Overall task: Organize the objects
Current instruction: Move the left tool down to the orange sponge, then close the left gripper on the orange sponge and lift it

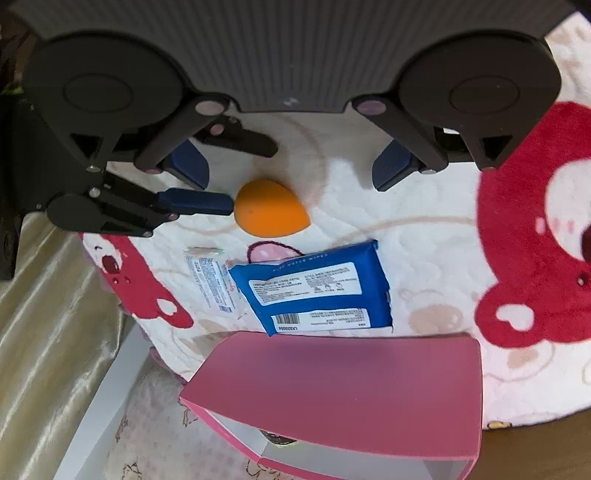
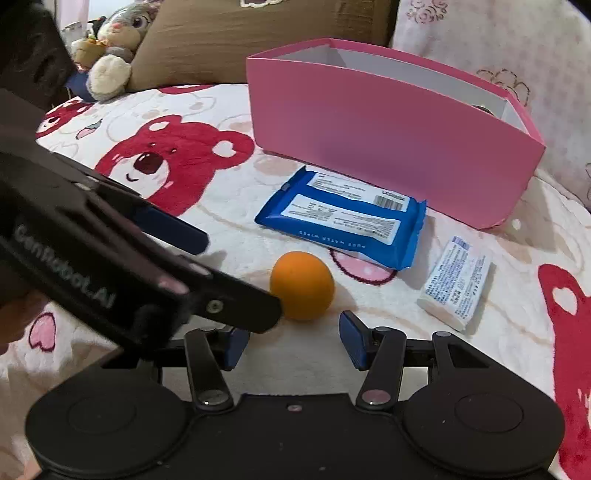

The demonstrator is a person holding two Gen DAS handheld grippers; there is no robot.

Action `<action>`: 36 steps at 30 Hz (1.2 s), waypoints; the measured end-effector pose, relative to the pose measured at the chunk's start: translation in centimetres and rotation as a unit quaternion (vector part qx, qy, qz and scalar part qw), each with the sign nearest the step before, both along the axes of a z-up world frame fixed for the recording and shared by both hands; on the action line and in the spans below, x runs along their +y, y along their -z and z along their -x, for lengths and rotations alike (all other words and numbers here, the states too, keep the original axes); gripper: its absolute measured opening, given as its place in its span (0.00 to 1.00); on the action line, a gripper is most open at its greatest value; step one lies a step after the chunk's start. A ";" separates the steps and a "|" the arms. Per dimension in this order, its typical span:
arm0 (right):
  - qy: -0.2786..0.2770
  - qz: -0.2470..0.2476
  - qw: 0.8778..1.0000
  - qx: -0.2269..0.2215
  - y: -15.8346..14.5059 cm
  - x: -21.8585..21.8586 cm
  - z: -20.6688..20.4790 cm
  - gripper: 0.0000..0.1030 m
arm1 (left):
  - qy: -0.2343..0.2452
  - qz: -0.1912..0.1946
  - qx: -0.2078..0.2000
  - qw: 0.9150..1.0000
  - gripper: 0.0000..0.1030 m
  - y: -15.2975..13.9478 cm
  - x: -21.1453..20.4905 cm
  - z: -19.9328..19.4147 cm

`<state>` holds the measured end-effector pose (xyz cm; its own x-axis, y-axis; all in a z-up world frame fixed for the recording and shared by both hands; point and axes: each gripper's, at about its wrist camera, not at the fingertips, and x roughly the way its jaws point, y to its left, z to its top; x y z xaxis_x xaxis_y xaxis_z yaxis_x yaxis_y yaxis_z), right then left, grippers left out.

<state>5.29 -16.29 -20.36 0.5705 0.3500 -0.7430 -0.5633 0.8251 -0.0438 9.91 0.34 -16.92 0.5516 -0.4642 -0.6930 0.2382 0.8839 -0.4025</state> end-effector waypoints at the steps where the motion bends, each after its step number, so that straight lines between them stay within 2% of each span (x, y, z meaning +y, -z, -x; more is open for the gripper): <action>1: -0.001 0.002 1.000 -0.007 0.1 0.1 0.1 0.57 | -0.001 0.010 0.000 1.000 0.93 0.2 0.1 -0.1; 3: -0.001 0.005 1.000 -0.017 0.3 0.2 0.2 0.57 | -0.002 0.031 -0.004 1.000 0.91 0.5 0.2 -0.5; 5: 0.003 0.006 1.000 -0.020 0.6 0.3 -0.1 0.57 | -0.007 0.038 -0.005 0.999 0.80 0.9 0.2 -1.0; 6: 0.003 0.005 1.000 -0.021 0.6 0.3 -0.2 0.56 | -0.013 0.034 0.000 0.999 0.62 1.2 0.0 -1.3; 8: 0.006 0.003 1.000 -0.021 0.7 0.3 -0.4 0.53 | -0.010 0.045 0.009 0.999 0.55 1.7 0.0 -1.7; 9: 0.007 -0.001 1.000 -0.019 0.8 0.2 -0.6 0.46 | -0.011 0.060 0.005 0.998 0.47 1.8 0.1 -1.7; 11: 0.010 -0.005 1.000 -0.017 0.8 0.2 -0.7 0.42 | -0.010 0.085 0.013 0.996 0.36 2.1 0.3 -1.7; 13: 0.014 -0.002 1.000 -0.022 0.8 0.2 -0.6 0.38 | -0.007 0.085 0.009 0.996 0.36 2.0 0.1 -1.5; 20: 0.016 0.012 0.999 -0.039 0.2 0.8 0.2 0.37 | 0.004 0.055 -0.010 0.998 0.36 0.7 -0.5 -0.7; 23: 0.020 0.017 0.999 -0.027 0.6 1.1 -0.2 0.37 | -0.003 0.039 0.003 0.999 0.36 1.0 -0.9 -0.8; 27: 0.021 0.019 0.999 -0.027 0.2 1.3 0.2 0.37 | 0.001 0.025 0.002 1.000 0.36 0.1 -1.0 -0.4; 30: 0.027 0.021 0.999 -0.025 -0.6 1.5 0.4 0.37 | 0.002 0.022 0.009 1.000 0.36 -0.8 -1.0 -0.3; 34: 0.046 0.030 0.998 0.002 -1.9 1.9 0.6 0.37 | 0.017 0.014 0.022 1.000 0.36 -1.9 -1.3 -0.1; 36: 0.049 0.039 0.998 0.016 -2.2 2.0 0.8 0.37 | 0.024 0.028 0.034 0.999 0.36 -1.8 -1.2 0.0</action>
